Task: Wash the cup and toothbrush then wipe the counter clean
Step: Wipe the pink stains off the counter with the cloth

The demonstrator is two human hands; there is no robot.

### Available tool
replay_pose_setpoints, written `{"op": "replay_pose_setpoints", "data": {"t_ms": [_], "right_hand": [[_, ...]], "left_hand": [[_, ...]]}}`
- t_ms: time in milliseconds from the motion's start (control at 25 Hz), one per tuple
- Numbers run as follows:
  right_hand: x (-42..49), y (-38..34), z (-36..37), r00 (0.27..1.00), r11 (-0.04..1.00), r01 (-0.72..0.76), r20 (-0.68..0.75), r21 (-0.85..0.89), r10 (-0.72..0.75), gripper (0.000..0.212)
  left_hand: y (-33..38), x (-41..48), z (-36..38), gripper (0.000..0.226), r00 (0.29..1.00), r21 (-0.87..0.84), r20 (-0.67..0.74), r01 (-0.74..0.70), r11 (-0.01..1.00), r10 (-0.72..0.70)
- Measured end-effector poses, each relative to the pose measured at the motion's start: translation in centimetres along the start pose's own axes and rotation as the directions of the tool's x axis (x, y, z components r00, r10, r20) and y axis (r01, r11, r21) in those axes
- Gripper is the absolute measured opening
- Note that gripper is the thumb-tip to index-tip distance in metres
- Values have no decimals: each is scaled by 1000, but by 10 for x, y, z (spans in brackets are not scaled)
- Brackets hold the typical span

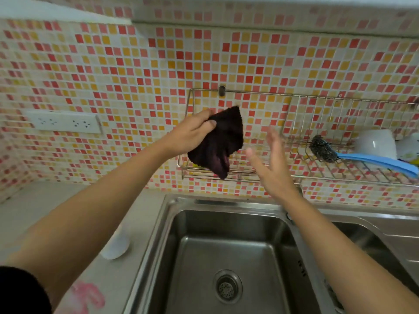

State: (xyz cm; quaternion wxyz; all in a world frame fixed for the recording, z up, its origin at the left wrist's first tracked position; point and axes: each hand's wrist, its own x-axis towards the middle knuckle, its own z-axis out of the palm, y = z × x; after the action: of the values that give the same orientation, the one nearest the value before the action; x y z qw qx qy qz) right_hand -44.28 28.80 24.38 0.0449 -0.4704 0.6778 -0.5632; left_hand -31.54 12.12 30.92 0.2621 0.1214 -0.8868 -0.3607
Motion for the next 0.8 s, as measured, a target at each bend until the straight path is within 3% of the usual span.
{"op": "replay_pose_setpoints", "data": {"t_ms": [80, 120, 240, 320, 480, 600, 680, 720, 800], "right_hand": [[-3, -26, 40, 987, 967, -10, 159, 254, -32, 69], [-6, -34, 64, 972, 958, -7, 228, 286, -61, 58], [-25, -41, 143, 930, 967, -23, 360, 253, -72, 30], [-46, -37, 196, 891, 978, -71, 454, 198, -27, 25], [-107, -12, 294, 800, 993, -120, 592, 5, 94, 21], [-171, 19, 349, 666, 976, 72, 738, -205, 106, 26], [-216, 35, 364, 580, 942, 222, 811, -252, 80, 36], [-233, 41, 365, 584, 923, 280, 810, -263, 53, 39], [-254, 43, 366, 637, 915, 280, 770, -290, 50, 45]], "left_hand": [[1, -41, -29, 18, 998, 46, 69, -4, 999, 1], [-3, -62, -45, 20, 995, 55, 102, 8, 998, -14], [-46, -123, -87, 18, 970, 160, 192, 119, 980, -149], [-90, -163, -110, 15, 931, 262, 262, 184, 947, -254], [-178, -249, -131, 11, 835, 494, 427, 106, 863, -348], [-242, -343, -110, 32, 809, 637, 455, -3, 771, -372], [-268, -408, -87, 43, 743, 618, 558, -75, 783, -369], [-274, -433, -78, 48, 732, 618, 582, -113, 778, -355], [-280, -454, -69, 49, 802, 629, 513, -108, 770, -307]]}}
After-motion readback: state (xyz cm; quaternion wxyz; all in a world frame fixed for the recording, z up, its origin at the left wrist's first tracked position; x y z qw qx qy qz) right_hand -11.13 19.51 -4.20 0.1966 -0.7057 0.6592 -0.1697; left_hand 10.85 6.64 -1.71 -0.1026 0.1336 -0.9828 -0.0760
